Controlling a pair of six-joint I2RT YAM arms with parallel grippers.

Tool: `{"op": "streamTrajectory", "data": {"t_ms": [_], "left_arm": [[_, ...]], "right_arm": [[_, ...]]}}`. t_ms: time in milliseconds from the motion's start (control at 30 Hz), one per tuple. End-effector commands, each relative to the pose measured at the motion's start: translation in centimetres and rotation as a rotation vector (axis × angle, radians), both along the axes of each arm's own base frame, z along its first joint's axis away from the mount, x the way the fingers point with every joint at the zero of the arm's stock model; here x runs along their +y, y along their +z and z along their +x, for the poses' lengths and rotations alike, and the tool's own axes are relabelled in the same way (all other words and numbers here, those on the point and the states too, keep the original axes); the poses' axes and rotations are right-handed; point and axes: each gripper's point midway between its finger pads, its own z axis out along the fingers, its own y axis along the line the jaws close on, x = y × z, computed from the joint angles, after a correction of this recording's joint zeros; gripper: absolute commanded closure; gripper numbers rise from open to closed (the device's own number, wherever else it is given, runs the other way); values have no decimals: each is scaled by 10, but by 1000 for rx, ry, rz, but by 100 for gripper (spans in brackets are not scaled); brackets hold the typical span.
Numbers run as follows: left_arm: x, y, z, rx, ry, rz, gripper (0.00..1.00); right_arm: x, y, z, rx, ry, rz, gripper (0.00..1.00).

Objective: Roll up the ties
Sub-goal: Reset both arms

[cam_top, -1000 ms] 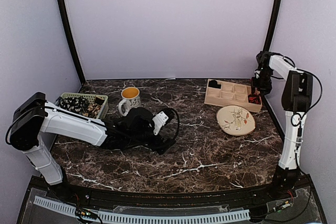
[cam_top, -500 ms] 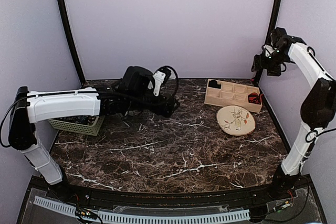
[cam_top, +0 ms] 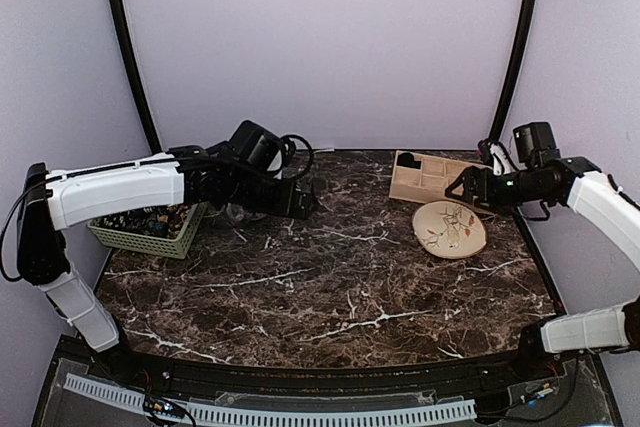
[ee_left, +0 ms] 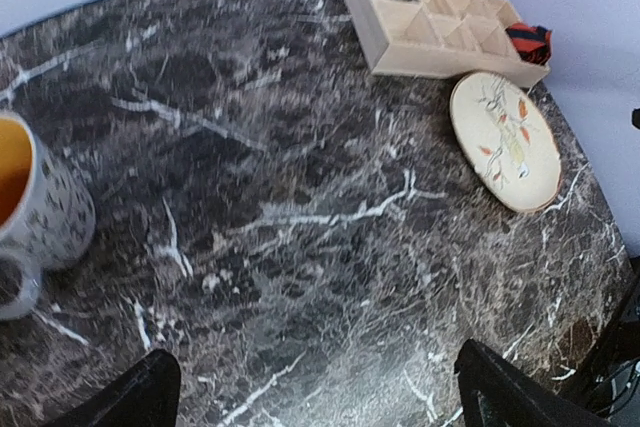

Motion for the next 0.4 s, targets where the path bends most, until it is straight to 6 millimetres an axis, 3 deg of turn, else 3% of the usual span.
{"op": "streamTrajectory", "data": {"t_ms": [0, 133, 233, 367], "left_arm": [[23, -54, -41, 227, 90, -41, 1], [36, -87, -67, 304, 146, -93, 1], [44, -95, -77, 317, 168, -101, 1], [54, -91, -80, 295, 190, -94, 1]], "right_arm": [[24, -20, -23, -13, 52, 87, 3], [31, -48, -47, 30, 71, 89, 3], [31, -61, -58, 47, 68, 89, 3], [27, -60, -58, 31, 51, 67, 3]]}}
